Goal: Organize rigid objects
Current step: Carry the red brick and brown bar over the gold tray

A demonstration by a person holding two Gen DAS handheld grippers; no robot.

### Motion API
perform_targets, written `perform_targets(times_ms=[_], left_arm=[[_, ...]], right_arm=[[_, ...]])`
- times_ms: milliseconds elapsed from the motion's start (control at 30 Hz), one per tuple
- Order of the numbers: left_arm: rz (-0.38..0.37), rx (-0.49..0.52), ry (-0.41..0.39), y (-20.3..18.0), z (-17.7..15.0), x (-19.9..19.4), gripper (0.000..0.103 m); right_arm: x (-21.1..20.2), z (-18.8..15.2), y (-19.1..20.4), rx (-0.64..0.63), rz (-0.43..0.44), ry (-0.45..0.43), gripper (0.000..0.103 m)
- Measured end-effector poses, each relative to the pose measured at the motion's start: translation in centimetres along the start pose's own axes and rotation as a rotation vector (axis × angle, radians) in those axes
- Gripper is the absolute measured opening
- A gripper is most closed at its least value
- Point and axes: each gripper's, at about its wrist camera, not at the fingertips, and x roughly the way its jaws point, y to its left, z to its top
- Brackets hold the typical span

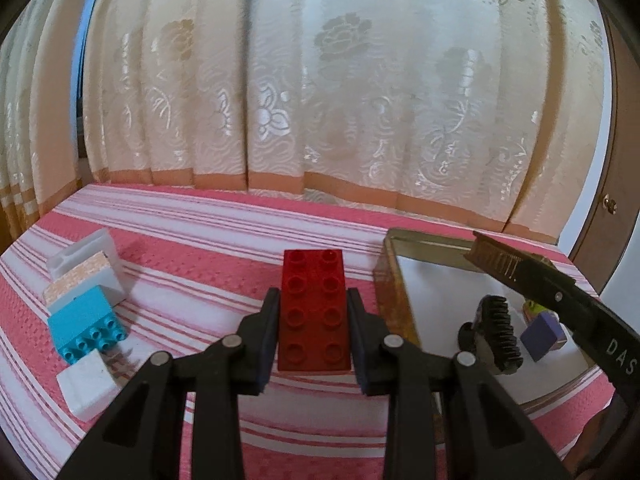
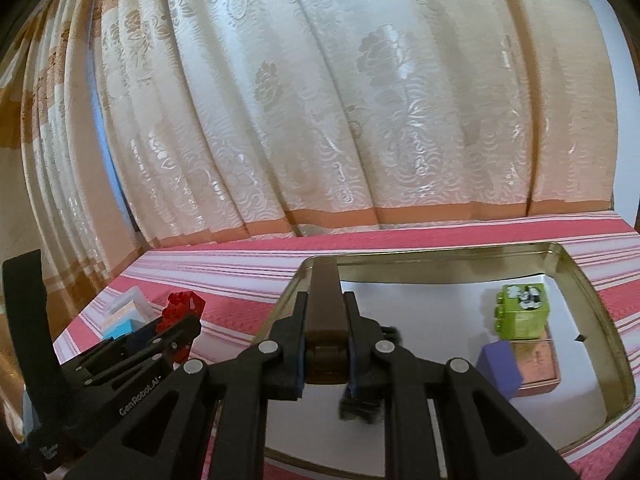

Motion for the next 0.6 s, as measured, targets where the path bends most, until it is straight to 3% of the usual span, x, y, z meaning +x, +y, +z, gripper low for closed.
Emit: perform_targets(times_ms=[600], left_arm=[[0.021,0.023,-0.101,-2.7,1.0,-1.0,0.030]], right_arm=[[-1.3,0.5,-2.8,0.001,-0.046,-0.031,0.017]])
